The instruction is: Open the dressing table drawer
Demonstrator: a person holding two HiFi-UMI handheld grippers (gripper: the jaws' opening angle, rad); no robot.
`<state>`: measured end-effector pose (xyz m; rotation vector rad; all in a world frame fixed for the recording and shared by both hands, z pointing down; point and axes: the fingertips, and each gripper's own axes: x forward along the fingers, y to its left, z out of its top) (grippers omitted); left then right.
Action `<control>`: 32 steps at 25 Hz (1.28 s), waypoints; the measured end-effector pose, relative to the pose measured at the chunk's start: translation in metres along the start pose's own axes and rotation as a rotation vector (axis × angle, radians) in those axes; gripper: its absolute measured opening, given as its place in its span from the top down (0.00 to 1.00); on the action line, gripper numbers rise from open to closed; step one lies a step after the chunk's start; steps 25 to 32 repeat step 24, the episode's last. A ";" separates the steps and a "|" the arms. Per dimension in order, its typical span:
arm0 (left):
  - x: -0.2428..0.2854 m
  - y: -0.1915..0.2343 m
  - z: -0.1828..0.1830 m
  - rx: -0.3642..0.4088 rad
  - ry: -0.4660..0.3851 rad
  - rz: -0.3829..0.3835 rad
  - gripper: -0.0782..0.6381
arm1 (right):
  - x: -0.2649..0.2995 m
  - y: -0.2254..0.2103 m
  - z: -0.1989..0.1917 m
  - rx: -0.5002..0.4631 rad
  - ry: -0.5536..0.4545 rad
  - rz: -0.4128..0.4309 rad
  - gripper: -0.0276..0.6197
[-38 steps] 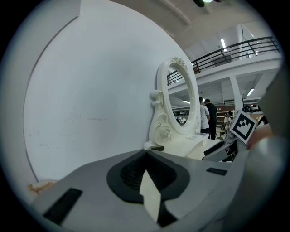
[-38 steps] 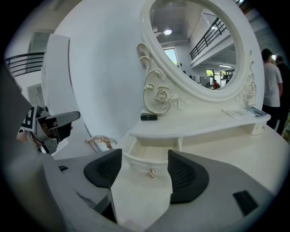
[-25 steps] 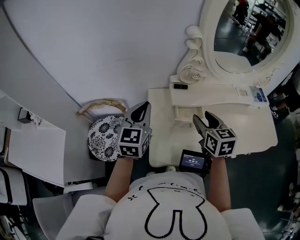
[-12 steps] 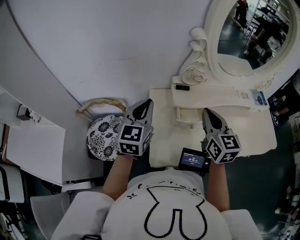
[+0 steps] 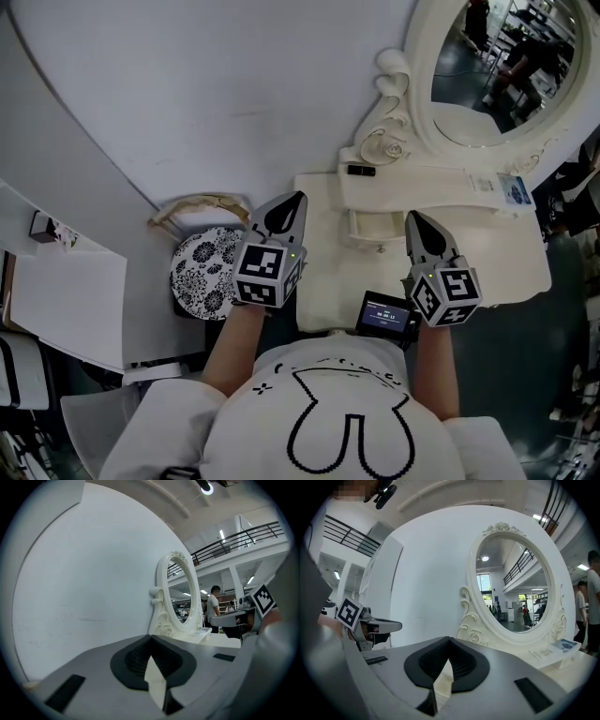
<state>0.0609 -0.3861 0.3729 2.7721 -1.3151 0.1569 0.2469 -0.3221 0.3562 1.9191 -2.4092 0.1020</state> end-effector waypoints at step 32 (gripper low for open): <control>-0.003 -0.009 0.006 0.005 -0.020 -0.021 0.85 | -0.006 -0.001 -0.002 -0.003 0.009 -0.011 0.98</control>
